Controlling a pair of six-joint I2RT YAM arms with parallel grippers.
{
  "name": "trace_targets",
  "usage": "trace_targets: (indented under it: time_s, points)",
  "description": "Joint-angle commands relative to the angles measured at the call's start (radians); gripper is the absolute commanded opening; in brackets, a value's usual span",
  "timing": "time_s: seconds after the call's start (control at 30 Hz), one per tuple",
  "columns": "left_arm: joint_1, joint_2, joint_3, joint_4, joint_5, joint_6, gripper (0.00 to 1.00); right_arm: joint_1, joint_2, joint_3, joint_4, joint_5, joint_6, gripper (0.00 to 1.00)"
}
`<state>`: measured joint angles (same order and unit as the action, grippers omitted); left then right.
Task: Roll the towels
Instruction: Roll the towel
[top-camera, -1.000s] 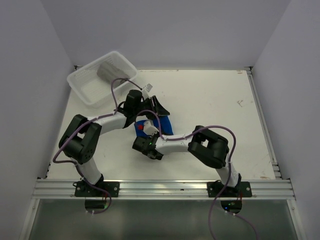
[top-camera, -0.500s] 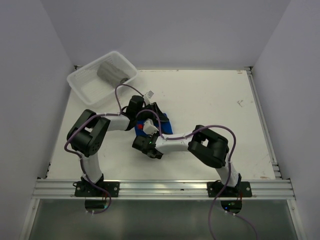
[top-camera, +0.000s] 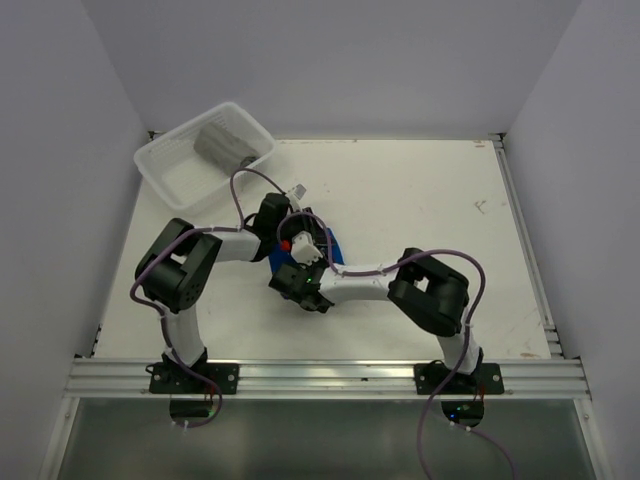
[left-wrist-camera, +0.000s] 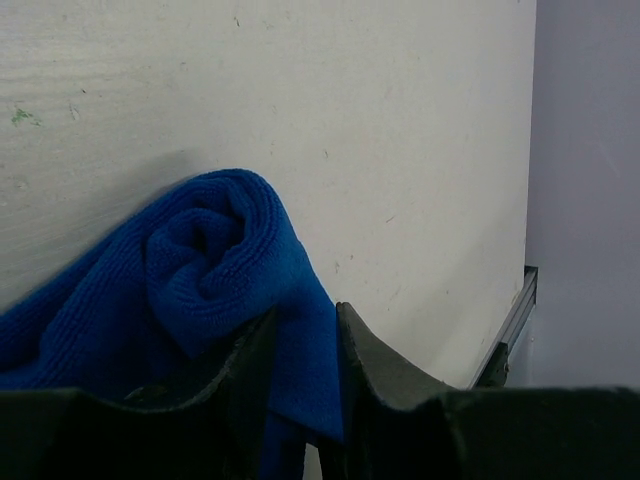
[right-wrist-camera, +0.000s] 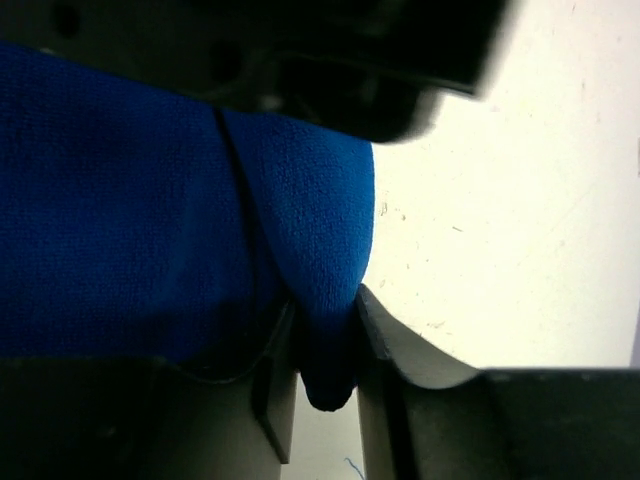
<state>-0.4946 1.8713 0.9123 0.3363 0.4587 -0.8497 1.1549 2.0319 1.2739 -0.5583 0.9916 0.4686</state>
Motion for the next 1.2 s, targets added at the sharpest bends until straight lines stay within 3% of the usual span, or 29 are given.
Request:
trace_targets:
  time_s: [0.0, 0.03, 0.17, 0.43, 0.73, 0.87, 1.03, 1.17]
  points:
    - [0.011, 0.043, -0.024, -0.049, -0.133, 0.064, 0.35, -0.001, -0.078, -0.051, 0.077, -0.116, 0.068, 0.31]
    - [0.013, 0.046, -0.024, -0.049, -0.135, 0.063, 0.34, -0.003, -0.093, -0.060, 0.092, -0.119, 0.068, 0.39]
    - [0.014, 0.046, -0.032, -0.048, -0.147, 0.061, 0.31, -0.006, -0.148, -0.082, 0.112, -0.134, 0.068, 0.51]
    - [0.013, 0.049, -0.033, -0.048, -0.152, 0.058, 0.31, -0.020, -0.243, -0.116, 0.124, -0.195, 0.088, 0.63]
    - [0.016, 0.032, -0.047, -0.060, -0.164, 0.072, 0.31, -0.093, -0.516, -0.281, 0.265, -0.417, 0.136, 0.65]
    - [0.016, 0.023, -0.056, -0.060, -0.166, 0.072, 0.31, -0.214, -0.665, -0.392, 0.383, -0.599, 0.224, 0.59]
    - [0.018, 0.017, -0.066, -0.060, -0.166, 0.074, 0.31, -0.331, -0.688, -0.472, 0.512, -0.795, 0.295, 0.53]
    - [0.019, 0.011, -0.085, -0.048, -0.169, 0.069, 0.31, -0.406, -0.630, -0.493, 0.604, -0.938, 0.366, 0.56]
